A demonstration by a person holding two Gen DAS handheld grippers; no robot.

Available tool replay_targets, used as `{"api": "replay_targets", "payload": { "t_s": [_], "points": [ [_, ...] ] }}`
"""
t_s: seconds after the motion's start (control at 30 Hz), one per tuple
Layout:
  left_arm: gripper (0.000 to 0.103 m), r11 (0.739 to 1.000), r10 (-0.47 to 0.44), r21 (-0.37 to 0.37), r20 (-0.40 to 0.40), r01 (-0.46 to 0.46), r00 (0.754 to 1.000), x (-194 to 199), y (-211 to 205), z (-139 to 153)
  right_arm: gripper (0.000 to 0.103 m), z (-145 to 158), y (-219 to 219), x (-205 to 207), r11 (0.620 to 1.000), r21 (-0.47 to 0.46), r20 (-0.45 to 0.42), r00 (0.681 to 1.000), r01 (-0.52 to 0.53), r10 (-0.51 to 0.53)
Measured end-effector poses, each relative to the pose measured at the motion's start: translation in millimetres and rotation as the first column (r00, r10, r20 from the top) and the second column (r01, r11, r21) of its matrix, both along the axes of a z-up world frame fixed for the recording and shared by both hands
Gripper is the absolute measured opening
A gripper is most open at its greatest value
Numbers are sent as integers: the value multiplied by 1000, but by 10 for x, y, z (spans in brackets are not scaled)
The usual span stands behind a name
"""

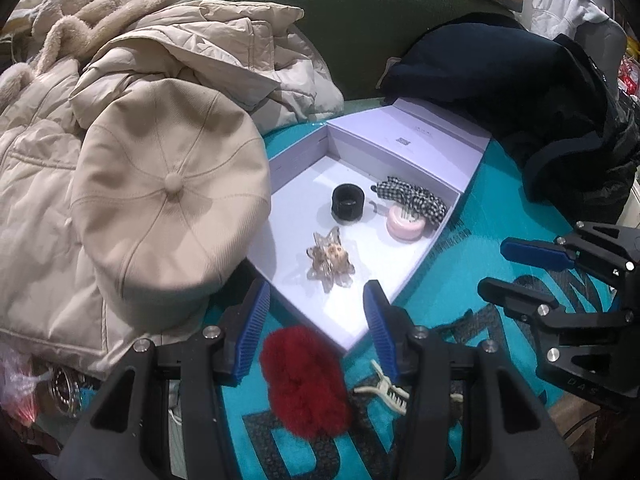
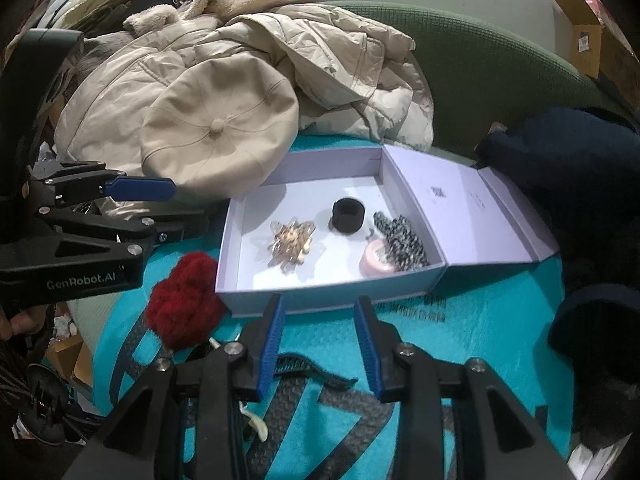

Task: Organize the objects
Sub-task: 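Withdraw both grippers from the box toward the remaining accessories, then grasp the black bow clip with the left gripper while the right gripper approaches the cream claw clip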

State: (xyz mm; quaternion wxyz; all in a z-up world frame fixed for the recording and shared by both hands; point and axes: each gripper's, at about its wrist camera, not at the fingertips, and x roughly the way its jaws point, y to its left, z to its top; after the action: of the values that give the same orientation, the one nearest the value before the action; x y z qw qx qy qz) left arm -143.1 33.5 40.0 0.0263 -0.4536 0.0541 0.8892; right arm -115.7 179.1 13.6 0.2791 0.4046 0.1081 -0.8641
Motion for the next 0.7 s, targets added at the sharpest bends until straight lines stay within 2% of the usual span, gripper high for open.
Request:
{"api": "replay_targets", "payload": {
  "t_s": [0.37, 0.7],
  "points": [
    [47, 1000, 16, 12, 31, -17, 999, 390, 80, -145, 39, -123, 85, 380, 1000, -5, 17, 999, -26, 27],
    [47, 999, -18, 39, 69, 15, 997, 608, 200, -357, 39, -317, 164, 559, 999, -17, 65, 997, -29, 30]
  ]
}}
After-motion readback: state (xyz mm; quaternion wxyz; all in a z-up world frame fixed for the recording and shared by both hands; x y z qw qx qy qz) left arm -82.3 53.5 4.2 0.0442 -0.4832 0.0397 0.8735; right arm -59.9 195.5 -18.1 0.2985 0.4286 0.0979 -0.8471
